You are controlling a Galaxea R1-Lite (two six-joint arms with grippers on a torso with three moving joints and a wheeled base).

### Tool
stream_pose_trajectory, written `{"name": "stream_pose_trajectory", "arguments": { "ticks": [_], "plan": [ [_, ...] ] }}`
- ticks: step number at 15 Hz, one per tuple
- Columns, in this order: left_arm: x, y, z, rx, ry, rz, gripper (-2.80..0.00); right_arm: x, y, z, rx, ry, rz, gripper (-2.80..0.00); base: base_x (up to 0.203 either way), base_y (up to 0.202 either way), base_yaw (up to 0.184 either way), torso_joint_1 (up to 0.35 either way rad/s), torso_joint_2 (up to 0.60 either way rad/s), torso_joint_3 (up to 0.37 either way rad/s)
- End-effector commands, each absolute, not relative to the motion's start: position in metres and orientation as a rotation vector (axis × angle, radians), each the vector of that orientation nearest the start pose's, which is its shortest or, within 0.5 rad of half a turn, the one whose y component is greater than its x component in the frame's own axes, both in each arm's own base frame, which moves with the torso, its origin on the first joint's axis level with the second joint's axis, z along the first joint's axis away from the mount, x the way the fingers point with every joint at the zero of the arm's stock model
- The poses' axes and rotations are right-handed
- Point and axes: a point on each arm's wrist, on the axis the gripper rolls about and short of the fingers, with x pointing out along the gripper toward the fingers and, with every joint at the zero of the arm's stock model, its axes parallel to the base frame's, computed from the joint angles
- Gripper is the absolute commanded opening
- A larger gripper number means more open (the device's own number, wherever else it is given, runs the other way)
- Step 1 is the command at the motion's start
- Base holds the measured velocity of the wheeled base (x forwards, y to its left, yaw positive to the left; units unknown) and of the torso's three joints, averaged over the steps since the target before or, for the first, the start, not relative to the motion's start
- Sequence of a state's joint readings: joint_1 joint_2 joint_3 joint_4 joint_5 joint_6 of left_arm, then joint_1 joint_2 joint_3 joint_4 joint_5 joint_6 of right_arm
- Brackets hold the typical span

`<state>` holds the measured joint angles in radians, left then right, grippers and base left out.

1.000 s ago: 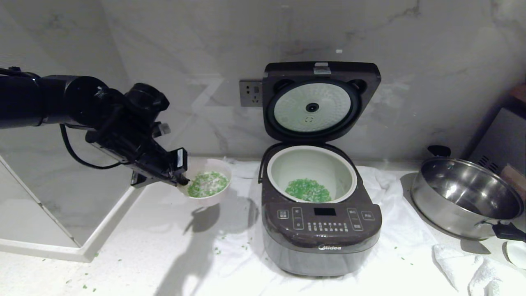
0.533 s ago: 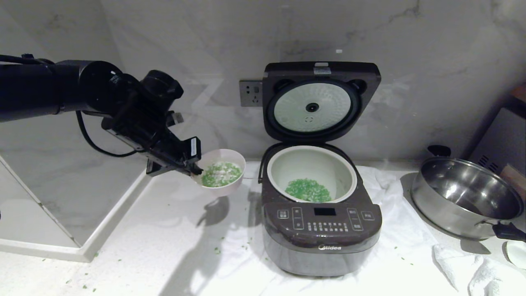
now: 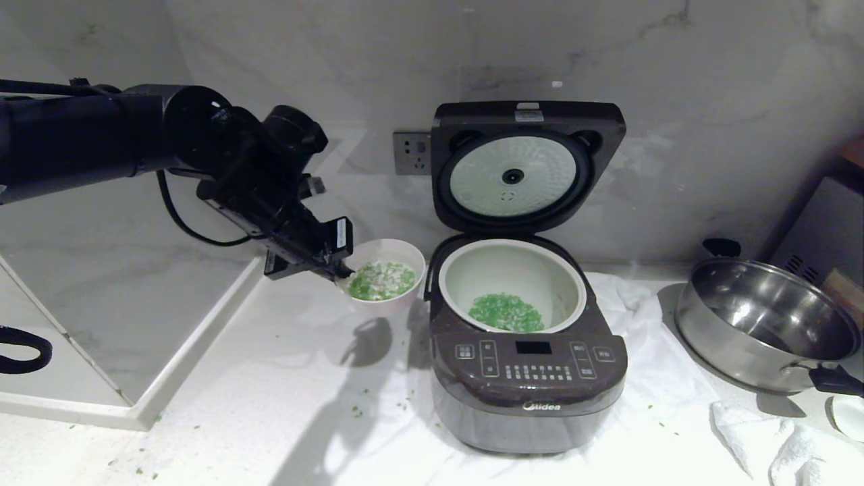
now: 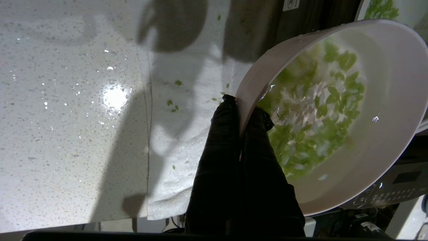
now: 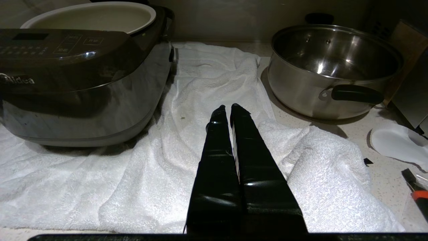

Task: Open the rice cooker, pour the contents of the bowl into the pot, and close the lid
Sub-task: Pour the water from the bowl into the rice cooker

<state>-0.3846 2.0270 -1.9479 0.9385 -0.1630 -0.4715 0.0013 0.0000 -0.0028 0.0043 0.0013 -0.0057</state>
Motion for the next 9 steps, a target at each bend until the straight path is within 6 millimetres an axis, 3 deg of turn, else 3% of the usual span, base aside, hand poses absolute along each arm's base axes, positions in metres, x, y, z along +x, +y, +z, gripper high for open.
{"name": "stream_pose_trajectory", "arguments": {
  "ticks": [1,9],
  "plan": [
    [0.340,-0.148,0.237,-0.296,1.140,-0.254,-2.80,-0.023,0.000,0.076,-0.006,0.002,0.003,-2.80,0.000,0.000,0.000,0.000,0.00,0.000],
    [0.341,-0.172,0.232,-0.268,1.115,-0.314,-2.80,-0.023,0.000,0.076,-0.006,0.002,0.003,-2.80,0.000,0.000,0.000,0.000,0.00,0.000]
  ]
}}
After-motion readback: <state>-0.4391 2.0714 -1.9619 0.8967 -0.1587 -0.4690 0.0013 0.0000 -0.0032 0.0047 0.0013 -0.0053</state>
